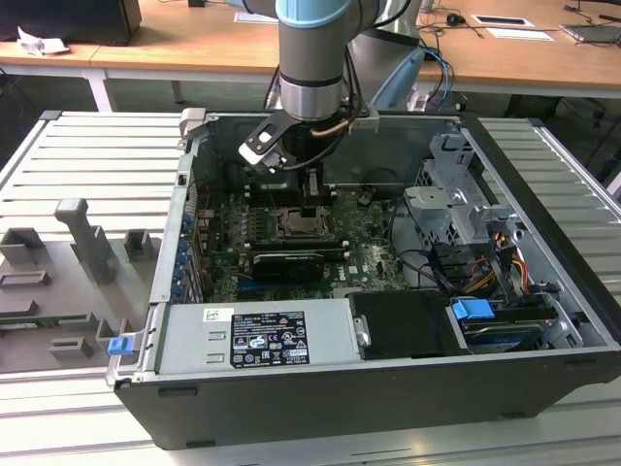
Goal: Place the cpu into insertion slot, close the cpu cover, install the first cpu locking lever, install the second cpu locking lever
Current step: 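Install the first cpu locking lever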
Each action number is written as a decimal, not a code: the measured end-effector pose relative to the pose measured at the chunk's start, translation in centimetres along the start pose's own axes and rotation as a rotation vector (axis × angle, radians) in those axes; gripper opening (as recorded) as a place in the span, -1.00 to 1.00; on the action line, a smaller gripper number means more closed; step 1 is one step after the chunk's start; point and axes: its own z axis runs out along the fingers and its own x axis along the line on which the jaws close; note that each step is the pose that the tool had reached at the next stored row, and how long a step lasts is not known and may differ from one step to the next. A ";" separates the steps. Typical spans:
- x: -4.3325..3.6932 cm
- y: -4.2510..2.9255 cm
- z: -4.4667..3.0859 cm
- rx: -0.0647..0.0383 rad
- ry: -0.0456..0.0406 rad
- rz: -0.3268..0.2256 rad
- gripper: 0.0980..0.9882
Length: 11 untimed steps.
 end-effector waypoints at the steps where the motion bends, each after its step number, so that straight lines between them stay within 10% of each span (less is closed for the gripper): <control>1: 0.00 -0.15 -0.01 0.000 0.0000 0.000 -0.98; 11: -0.17 0.02 -4.72 0.000 -0.0001 0.000 -0.98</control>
